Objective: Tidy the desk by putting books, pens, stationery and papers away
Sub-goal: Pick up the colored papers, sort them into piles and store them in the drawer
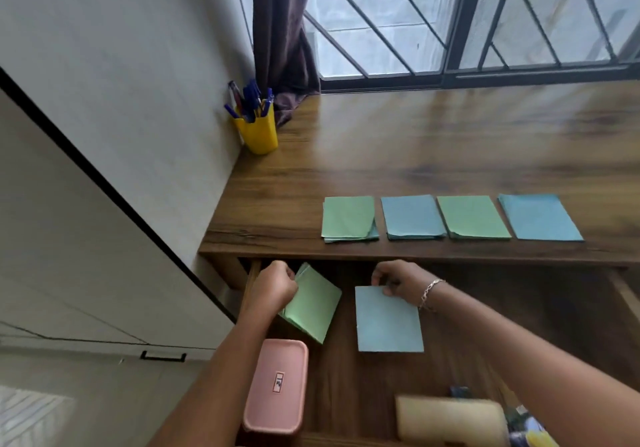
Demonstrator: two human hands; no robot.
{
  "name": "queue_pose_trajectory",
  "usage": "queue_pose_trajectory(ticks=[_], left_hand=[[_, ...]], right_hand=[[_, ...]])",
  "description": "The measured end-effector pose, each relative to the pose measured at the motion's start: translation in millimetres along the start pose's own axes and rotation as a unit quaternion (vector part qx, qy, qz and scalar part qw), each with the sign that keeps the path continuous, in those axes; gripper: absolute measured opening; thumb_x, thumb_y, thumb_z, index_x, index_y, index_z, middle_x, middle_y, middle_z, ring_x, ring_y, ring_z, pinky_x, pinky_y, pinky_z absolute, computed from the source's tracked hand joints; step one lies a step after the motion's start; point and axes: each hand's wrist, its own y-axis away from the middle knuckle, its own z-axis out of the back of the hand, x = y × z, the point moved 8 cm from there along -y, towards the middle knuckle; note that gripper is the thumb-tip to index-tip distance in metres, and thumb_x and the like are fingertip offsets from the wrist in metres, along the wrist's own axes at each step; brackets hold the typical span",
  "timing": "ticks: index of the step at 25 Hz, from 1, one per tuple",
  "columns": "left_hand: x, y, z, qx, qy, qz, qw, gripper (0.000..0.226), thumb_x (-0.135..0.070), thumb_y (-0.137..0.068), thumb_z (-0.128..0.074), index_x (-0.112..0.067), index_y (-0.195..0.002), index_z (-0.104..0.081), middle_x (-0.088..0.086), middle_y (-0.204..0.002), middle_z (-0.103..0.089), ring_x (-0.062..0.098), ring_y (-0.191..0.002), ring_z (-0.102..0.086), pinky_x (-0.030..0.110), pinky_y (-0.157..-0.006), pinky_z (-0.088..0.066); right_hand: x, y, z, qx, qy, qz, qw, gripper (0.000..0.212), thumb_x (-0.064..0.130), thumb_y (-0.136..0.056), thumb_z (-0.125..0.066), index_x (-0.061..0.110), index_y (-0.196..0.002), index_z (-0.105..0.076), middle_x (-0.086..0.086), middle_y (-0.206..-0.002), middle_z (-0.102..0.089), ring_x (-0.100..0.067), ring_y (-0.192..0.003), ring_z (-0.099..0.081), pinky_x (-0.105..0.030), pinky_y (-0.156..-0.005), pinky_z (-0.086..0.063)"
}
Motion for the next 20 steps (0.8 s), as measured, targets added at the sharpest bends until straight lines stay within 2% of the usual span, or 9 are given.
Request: queue_pose_trajectory(ticks=[2, 6, 8, 10, 12, 14, 17, 20], left_hand=[[16, -3, -5, 0.0, -0.049, 0.012, 0.999, 0.016, -0.011, -0.088, -0.054, -0.007, -0.102, -0.06, 0.013, -0.112, -0.064, 0.03, -0.107, -0.058, 0.033, -0.083, -0.045], [20, -5, -7, -0.028, -0.131, 0.015, 0.991, 0.023, -0.003, -0.093, -0.042, 0.0, -0.113, -0.053, 0.017, -0.119, -0.06, 0.032, -0.113, -0.056, 0.035, -0.086, -0.045], [17, -3, -11, -0.033, -0.167, 0.019, 0.985, 0.031, 0.0, -0.094, -0.041, 0.001, -0.124, -0.046, 0.016, -0.125, -0.057, 0.031, -0.116, -0.056, 0.034, -0.088, -0.047], [9, 1, -14, -0.054, -0.227, 0.007, 0.972, 0.042, 0.0, -0.093, -0.045, 0.0, -0.134, -0.035, 0.016, -0.128, -0.053, 0.028, -0.116, -0.057, 0.031, -0.088, -0.049], [-7, 4, -20, -0.068, -0.279, -0.046, 0.957, 0.05, 0.0, -0.091, -0.05, -0.003, -0.138, -0.031, 0.017, -0.13, -0.047, 0.028, -0.115, -0.055, 0.031, -0.088, -0.049], [-18, 4, -40, -0.01, -0.316, -0.124, 0.941, 0.057, -0.005, -0.088, -0.057, -0.008, -0.139, -0.031, 0.017, -0.137, -0.039, 0.031, -0.123, -0.044, 0.036, -0.097, -0.043], [-9, 0, -68, 0.109, -0.353, -0.163, 0.915, 0.08, -0.016, -0.08, -0.071, -0.014, -0.145, -0.025, 0.014, -0.148, -0.028, 0.034, -0.138, -0.027, 0.043, -0.11, -0.031], [-2, -5, -79, 0.132, -0.337, -0.147, 0.921, 0.077, -0.009, -0.084, -0.065, -0.016, -0.147, -0.02, 0.012, -0.15, -0.026, 0.033, -0.136, -0.032, 0.041, -0.107, -0.036]], right_hand=[[-3, -14, -19, 0.007, -0.018, -0.019, 1.0, 0.023, 0.004, -0.087, -0.056, 0.013, -0.108, -0.062, -0.001, -0.091, -0.056, -0.011, -0.08, -0.052, -0.02, -0.07, -0.041], [-1, -36, -42, 0.005, -0.024, -0.043, 0.999, 0.023, 0.006, -0.09, -0.052, 0.013, -0.11, -0.06, 0.001, -0.083, -0.053, -0.007, -0.064, -0.045, -0.015, -0.05, -0.034], [-1, -44, -51, -0.001, -0.04, -0.059, 0.997, 0.023, 0.006, -0.091, -0.049, 0.013, -0.111, -0.059, 0.0, -0.085, -0.051, -0.008, -0.063, -0.045, -0.015, -0.047, -0.034], [0, -50, -59, -0.009, -0.05, -0.065, 0.997, 0.022, 0.007, -0.092, -0.049, 0.013, -0.111, -0.059, -0.004, -0.094, -0.054, -0.014, -0.072, -0.05, -0.014, -0.048, -0.035], [4, -51, -60, -0.023, -0.028, -0.064, 0.997, 0.025, 0.01, -0.092, -0.05, 0.013, -0.115, -0.058, -0.009, -0.11, -0.06, -0.019, -0.092, -0.055, -0.017, -0.064, -0.043], [10, -44, -54, -0.055, 0.064, -0.042, 0.996, 0.033, 0.013, -0.092, -0.049, 0.015, -0.124, -0.053, -0.009, -0.13, -0.053, -0.026, -0.118, -0.049, -0.024, -0.091, -0.042], [22, -26, -59, -0.065, 0.134, 0.027, 0.989, 0.046, 0.011, -0.093, -0.047, 0.02, -0.137, -0.04, -0.004, -0.15, -0.03, -0.029, -0.133, -0.035, -0.032, -0.102, -0.038], [21, -12, -87, -0.01, 0.173, 0.068, 0.983, 0.06, 0.019, -0.092, -0.05, 0.027, -0.146, -0.023, -0.003, -0.158, -0.007, -0.028, -0.144, -0.014, -0.037, -0.113, -0.026]])
